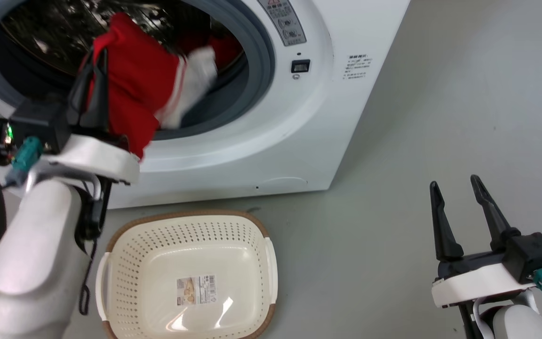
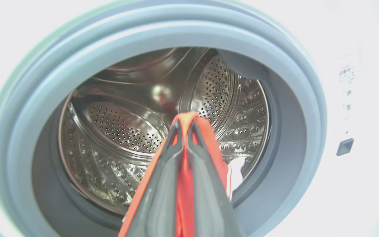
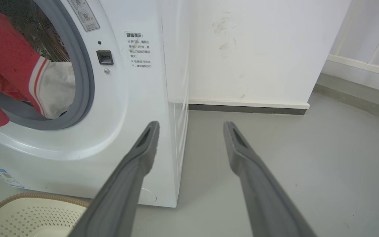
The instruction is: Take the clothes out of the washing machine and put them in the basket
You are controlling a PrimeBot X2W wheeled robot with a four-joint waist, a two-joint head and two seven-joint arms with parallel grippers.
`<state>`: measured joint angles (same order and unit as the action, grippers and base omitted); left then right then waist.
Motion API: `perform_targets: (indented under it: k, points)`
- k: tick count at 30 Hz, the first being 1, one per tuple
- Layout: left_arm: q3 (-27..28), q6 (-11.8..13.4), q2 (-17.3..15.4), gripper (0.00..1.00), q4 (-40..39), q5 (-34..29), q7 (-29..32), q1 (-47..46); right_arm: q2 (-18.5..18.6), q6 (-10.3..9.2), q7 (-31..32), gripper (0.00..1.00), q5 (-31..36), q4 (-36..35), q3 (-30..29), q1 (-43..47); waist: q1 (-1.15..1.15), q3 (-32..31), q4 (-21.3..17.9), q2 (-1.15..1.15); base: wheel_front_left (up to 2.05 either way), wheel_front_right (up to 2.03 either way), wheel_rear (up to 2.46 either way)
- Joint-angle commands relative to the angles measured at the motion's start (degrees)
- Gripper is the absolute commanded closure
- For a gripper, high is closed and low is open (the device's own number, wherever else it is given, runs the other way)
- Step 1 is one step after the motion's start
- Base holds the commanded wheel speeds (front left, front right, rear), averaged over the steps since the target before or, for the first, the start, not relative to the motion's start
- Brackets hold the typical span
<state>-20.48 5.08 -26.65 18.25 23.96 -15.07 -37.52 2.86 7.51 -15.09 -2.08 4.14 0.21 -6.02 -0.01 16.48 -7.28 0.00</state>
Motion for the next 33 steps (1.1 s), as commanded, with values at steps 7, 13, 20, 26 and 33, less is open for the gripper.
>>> perform_targets:
  k: [7,13,20,26,33]
  points:
    - [5.5,-0.9,3.8,1.0,-13.5,-4.9,-0.1,11.2,0.0,-0.04,-0.1,0.0,0.8,0.8,-0.3,2.5,0.01,-5.7,3.0,0.0,0.0,0.0,0.0]
    - [7.9,-2.0,7.6,1.0,-22.0,-5.8,-0.1,19.5,0.0,-0.04,-0.1,0.0,1.4,1.1,-0.6,3.8,0.01,-7.6,4.8,0.0,0.0,0.0,0.0]
    - [8.7,-3.1,10.0,1.0,-24.3,-5.9,-0.1,26.7,0.0,-0.04,-0.1,0.0,0.4,1.0,-2.0,3.8,0.01,-7.2,7.2,0.0,0.0,0.0,0.0]
    - [9.4,-5.4,11.5,1.0,-18.6,-5.2,-0.1,30.4,0.0,-0.04,-0.1,0.0,1.6,0.5,-2.3,2.4,0.01,-4.4,7.9,0.0,0.0,0.0,0.0]
    - [11.4,-8.9,14.4,1.0,-5.2,-5.4,-0.2,27.8,0.0,-0.04,-0.1,0.0,2.9,-0.4,-2.6,0.7,0.01,1.0,7.4,0.0,0.0,0.0,0.0]
